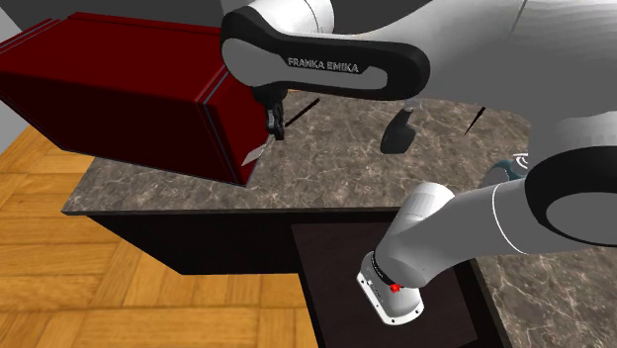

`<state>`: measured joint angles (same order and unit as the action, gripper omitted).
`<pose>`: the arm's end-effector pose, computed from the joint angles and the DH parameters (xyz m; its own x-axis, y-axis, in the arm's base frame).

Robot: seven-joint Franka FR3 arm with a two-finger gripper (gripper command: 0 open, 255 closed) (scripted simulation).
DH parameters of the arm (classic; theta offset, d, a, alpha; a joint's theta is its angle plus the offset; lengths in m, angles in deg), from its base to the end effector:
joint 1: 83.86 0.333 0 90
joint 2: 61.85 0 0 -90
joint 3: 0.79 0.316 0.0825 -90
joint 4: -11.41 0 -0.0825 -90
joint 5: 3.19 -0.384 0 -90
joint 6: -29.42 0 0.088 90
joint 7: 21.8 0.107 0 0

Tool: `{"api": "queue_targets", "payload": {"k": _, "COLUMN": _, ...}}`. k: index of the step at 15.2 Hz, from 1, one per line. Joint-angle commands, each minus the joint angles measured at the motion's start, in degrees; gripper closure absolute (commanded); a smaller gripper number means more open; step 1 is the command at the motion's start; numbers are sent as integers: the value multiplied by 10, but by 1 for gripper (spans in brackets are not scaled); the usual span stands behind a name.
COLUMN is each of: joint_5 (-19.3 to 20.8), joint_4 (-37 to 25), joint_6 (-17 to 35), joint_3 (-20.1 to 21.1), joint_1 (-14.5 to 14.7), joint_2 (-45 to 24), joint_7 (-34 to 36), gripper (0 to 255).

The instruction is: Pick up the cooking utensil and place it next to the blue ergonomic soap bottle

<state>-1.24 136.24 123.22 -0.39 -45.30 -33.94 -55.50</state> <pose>0.3115 0.2481 0.5749 0.2952 0.9531 -0.0659 0.9552 -0.2958 0.0006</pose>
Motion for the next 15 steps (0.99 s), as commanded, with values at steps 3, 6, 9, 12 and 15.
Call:
{"api": "queue_targets", "payload": {"k": 3, "joint_5": 0, "joint_4": -37, "joint_6": -32, "joint_3": 0, "joint_1": 0, "joint_2": -6, "joint_7": -1, "gripper": 255}}
{"api": "queue_targets", "payload": {"k": 6, "joint_5": 0, "joint_4": -65, "joint_6": -54, "joint_3": 0, "joint_1": 0, "joint_2": -10, "joint_7": -2, "gripper": 255}}
{"api": "queue_targets", "payload": {"k": 9, "joint_5": 0, "joint_4": -93, "joint_6": -77, "joint_3": 0, "joint_1": 0, "joint_2": -16, "joint_7": -3, "gripper": 255}}
{"api": "queue_targets", "payload": {"k": 12, "joint_5": 0, "joint_4": -122, "joint_6": -100, "joint_3": 0, "joint_1": 0, "joint_2": -23, "joint_7": -3, "gripper": 255}}
{"api": "queue_targets", "payload": {"k": 15, "joint_5": 4, "joint_4": -125, "joint_6": -114, "joint_3": -6, "joint_1": -4, "joint_2": -10, "joint_7": -13, "gripper": 255}}
